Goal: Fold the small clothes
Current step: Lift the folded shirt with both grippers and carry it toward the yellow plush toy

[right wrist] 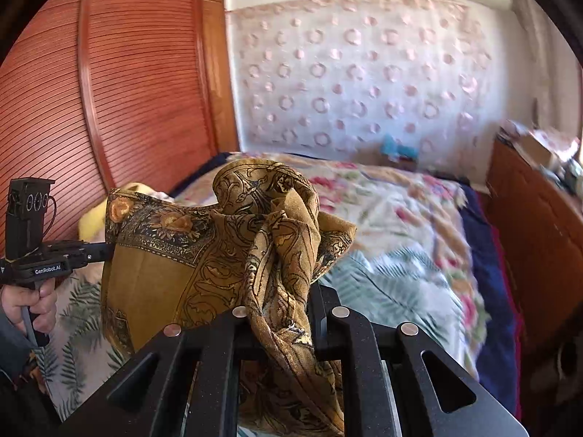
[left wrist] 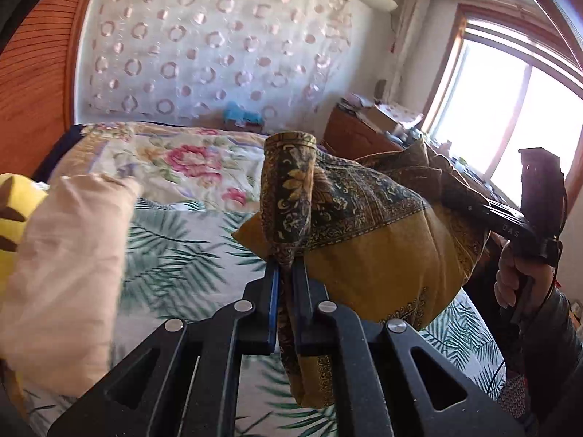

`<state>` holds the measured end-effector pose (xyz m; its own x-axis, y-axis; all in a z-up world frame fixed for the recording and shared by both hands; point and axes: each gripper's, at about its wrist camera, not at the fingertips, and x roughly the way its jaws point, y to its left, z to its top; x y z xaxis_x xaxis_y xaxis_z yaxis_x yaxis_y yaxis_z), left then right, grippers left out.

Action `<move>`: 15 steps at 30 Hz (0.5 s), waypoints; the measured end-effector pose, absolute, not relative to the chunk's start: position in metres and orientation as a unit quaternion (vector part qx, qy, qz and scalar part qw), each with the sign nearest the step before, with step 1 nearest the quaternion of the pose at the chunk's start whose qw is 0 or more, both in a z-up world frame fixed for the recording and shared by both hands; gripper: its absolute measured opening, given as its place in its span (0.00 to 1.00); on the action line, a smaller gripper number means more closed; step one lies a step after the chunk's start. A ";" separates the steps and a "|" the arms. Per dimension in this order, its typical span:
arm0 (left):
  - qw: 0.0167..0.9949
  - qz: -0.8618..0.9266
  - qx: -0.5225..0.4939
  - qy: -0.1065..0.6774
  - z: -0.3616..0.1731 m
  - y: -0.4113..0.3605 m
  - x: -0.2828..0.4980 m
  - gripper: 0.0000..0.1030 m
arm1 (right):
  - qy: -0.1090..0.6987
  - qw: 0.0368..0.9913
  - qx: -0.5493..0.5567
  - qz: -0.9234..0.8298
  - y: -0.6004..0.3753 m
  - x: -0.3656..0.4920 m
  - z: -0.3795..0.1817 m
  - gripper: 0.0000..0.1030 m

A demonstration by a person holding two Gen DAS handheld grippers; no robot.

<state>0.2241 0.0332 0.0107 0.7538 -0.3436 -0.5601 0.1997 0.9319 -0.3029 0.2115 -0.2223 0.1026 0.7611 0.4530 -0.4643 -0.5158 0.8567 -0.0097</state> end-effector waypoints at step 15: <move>0.944 -0.005 -0.173 0.280 0.006 0.171 0.174 0.07 | 0.200 0.882 -0.162 0.394 -0.051 0.300 0.121 0.12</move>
<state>0.1739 0.1713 0.0057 0.8430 -0.1068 -0.5271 -0.0871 0.9401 -0.3297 0.2996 -0.0511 0.1206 0.6094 0.6305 -0.4807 -0.7603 0.6366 -0.1290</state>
